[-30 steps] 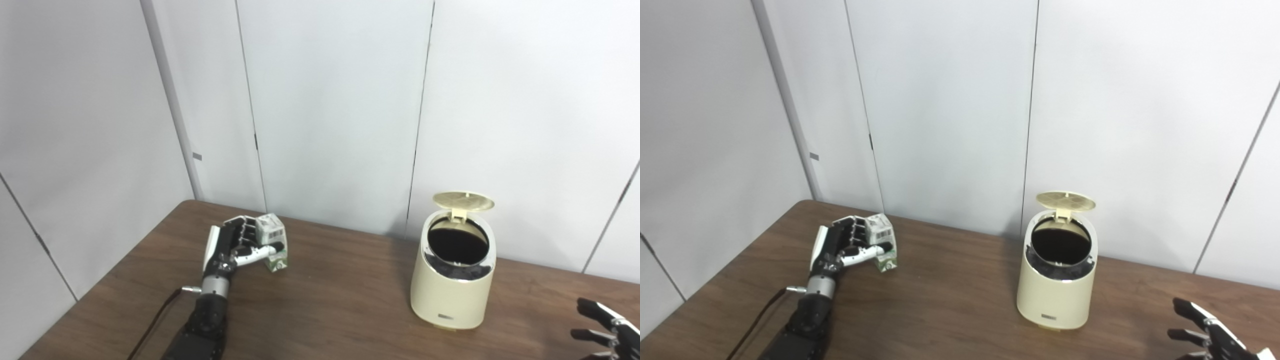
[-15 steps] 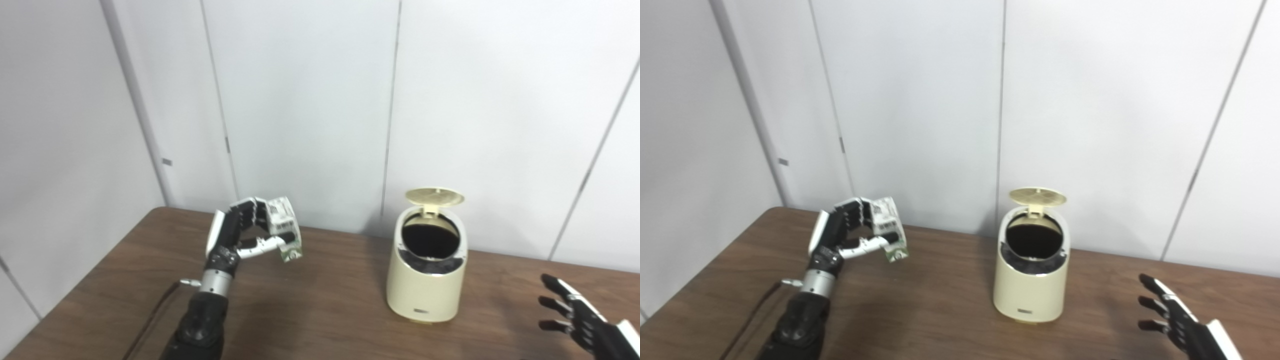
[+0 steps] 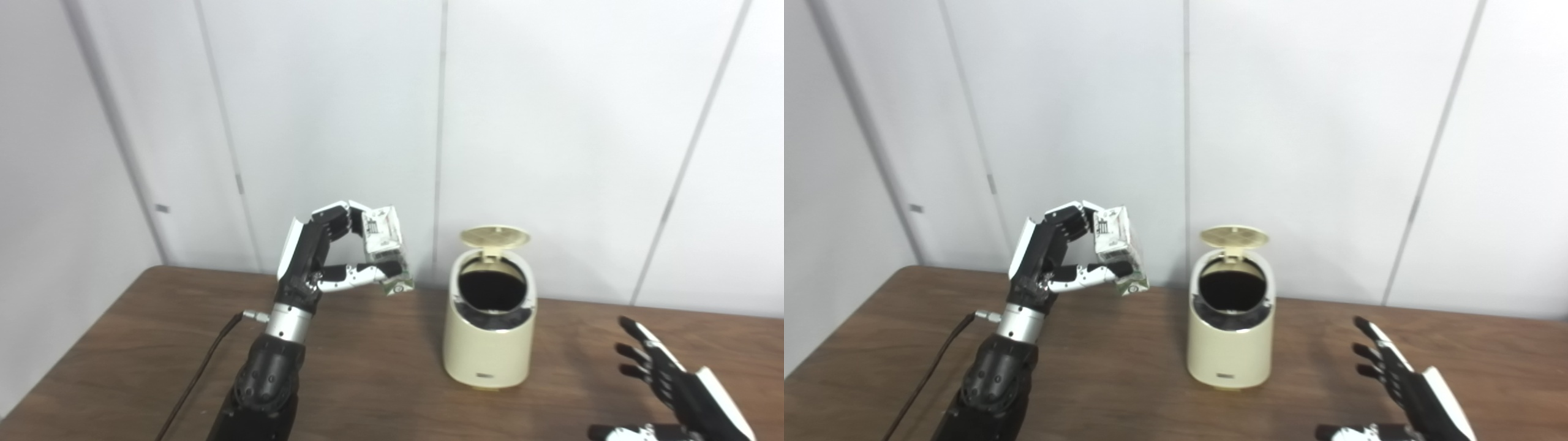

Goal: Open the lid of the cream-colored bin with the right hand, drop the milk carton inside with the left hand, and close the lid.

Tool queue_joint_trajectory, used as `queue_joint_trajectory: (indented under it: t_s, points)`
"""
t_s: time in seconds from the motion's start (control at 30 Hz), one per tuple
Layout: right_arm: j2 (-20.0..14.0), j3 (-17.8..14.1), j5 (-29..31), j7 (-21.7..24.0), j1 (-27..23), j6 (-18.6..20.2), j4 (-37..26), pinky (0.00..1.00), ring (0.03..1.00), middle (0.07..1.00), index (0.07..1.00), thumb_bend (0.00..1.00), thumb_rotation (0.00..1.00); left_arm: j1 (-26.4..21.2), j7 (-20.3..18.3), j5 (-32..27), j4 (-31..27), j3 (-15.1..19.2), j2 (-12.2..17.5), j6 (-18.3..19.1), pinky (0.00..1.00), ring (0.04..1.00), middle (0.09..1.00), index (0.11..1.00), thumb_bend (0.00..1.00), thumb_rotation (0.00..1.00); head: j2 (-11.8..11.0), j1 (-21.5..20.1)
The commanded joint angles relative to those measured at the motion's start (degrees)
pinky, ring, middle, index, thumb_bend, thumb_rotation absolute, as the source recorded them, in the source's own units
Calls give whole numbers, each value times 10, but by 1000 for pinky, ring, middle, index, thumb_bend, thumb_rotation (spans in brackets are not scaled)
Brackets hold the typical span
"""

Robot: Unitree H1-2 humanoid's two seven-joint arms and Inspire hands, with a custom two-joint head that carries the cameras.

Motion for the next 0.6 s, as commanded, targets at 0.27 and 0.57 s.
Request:
queue_joint_trajectory:
  t_s: [0.27,0.57]
  points:
    - [1,0,-2,-16,-20,-41,4,835,912,976,948,781,102,-63,-15,-8,4,-5,-27,-18,477,521,473,521,520,0,0,-29]
    - [1,0,-5,-17,-19,-45,5,825,911,971,947,788,146,-80,-38,-14,22,-12,-47,-18,481,527,476,518,519,0,2,-43]
